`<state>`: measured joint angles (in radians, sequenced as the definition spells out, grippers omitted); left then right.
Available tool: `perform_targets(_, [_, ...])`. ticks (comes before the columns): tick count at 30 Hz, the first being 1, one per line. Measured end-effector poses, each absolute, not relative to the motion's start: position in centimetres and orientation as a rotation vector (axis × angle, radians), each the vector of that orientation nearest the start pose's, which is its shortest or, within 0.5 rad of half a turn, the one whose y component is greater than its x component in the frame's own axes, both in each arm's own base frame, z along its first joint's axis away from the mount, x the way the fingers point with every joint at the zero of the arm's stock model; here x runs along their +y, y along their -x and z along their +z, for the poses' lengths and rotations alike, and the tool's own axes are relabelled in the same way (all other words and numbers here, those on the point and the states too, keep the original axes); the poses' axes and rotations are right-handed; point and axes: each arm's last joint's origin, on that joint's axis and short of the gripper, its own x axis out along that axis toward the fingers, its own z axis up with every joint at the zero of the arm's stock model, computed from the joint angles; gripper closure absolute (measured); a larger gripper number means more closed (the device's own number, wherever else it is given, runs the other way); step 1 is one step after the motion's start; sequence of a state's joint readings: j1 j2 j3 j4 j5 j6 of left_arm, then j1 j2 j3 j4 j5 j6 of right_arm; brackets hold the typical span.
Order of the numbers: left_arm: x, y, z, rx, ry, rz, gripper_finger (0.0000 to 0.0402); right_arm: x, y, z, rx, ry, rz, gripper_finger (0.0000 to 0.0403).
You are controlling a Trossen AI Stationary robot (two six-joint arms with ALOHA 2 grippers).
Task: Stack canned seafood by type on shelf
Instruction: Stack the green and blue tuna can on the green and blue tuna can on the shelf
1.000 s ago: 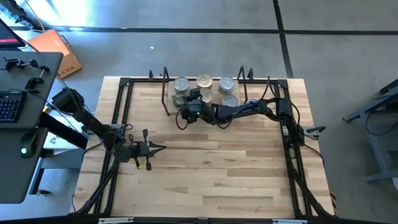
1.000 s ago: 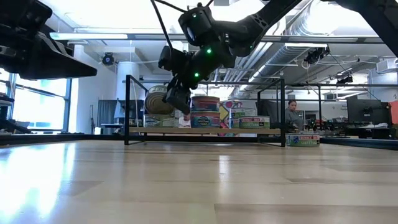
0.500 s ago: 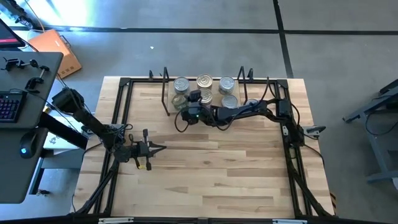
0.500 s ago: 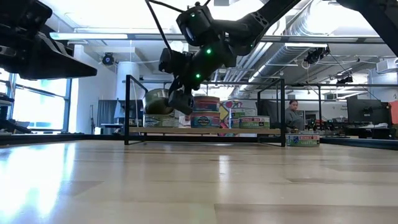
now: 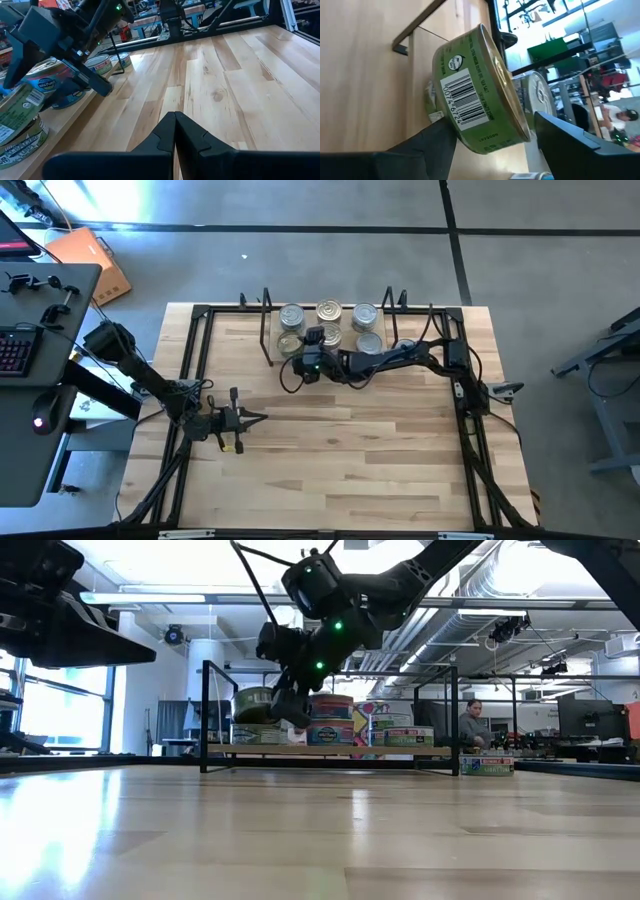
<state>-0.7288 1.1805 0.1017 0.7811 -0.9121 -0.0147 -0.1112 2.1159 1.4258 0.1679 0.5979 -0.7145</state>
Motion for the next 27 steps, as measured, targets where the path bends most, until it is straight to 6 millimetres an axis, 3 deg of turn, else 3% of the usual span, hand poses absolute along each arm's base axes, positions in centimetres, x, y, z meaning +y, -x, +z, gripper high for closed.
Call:
perform_targets(11, [-9.6, -14.2, 13.5, 0.201, -0.195, 0.184, 0.0401, -7.8, -46.7, 20.1, 0.799, 0.709, -0.434, 0.0148])
perform_targets(27, [-9.6, -14.2, 13.5, 0.201, -0.193, 0.184, 0.0401, -8.0, -46.7, 21.4, 0.876, 0.608, -0.342, 0.0148])
